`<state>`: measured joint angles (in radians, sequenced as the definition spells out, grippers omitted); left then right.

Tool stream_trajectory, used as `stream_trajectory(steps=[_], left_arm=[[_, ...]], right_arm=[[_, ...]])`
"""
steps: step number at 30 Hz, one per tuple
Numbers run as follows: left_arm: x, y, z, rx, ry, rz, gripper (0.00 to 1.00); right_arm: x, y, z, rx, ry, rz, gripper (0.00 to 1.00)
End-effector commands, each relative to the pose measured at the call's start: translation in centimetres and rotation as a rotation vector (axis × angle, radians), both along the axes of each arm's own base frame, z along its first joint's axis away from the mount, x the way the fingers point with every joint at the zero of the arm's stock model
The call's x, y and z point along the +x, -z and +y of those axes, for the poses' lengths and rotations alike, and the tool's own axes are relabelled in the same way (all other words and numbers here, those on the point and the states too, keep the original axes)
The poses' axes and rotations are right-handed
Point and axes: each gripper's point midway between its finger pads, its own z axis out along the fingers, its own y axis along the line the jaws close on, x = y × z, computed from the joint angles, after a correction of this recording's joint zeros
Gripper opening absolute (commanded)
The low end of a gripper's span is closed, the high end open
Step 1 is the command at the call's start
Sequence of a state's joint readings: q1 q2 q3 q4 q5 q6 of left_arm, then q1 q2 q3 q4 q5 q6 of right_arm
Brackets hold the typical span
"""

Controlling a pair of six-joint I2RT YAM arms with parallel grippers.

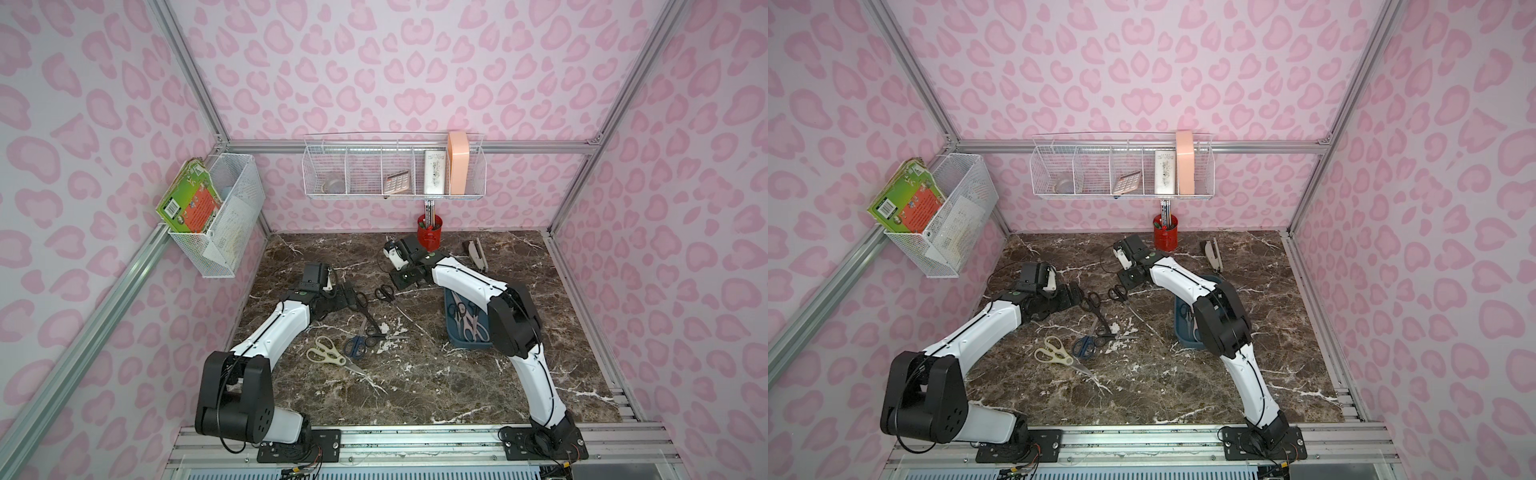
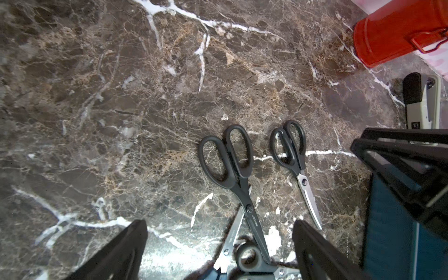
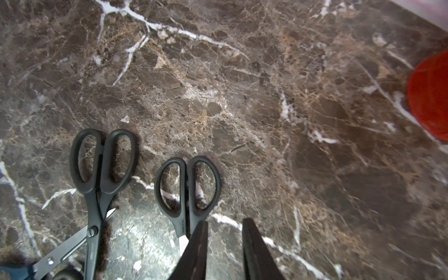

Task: Put the scissors into the storage box
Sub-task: Pick up the scissors from the center of the board.

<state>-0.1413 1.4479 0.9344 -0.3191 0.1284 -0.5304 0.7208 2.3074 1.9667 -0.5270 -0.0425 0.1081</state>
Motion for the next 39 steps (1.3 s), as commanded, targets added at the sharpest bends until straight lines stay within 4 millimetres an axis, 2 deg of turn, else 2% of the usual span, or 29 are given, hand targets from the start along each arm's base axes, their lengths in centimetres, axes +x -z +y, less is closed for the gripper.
stream_trajectory(steps=[1, 5, 16, 26, 34, 39], left_arm=[[0.3, -0.1, -0.1, -0.028, -0.016, -0.004, 0.99], [0.5, -0.3, -0.2, -0.042, -0.013, -0.006, 0.99], [0.6, -0.5, -0.3, -0.062, -0.011, -0.014, 0.98], [0.5, -0.7, -0.4, -0.07, -0.009, -0.019, 0.98], [0.6, -0.8, -0.6, -0.076, -0.004, -0.023, 0.98], [0.6, -1.0, -0.5, -0.075, -0.004, -0.031, 0.99]], right_arm=[[-0.6, 1.0, 1.2, 0.0, -0.041, 0.022, 0.31], [-0.6, 2.3, 1.8, -0.009, -0.052, 0.053, 0.37], [0.0, 4.1, 3.5, -0.054, -0.074, 0.059, 0.35], [-0.4, 5.2, 3.6, -0.09, -0.084, 0.066, 0.35], [-0.8, 6.9, 3.3, -0.122, -0.079, 0.092, 0.29], [-1.3, 8.3, 2.0, -0.192, -0.061, 0.11, 0.18]])
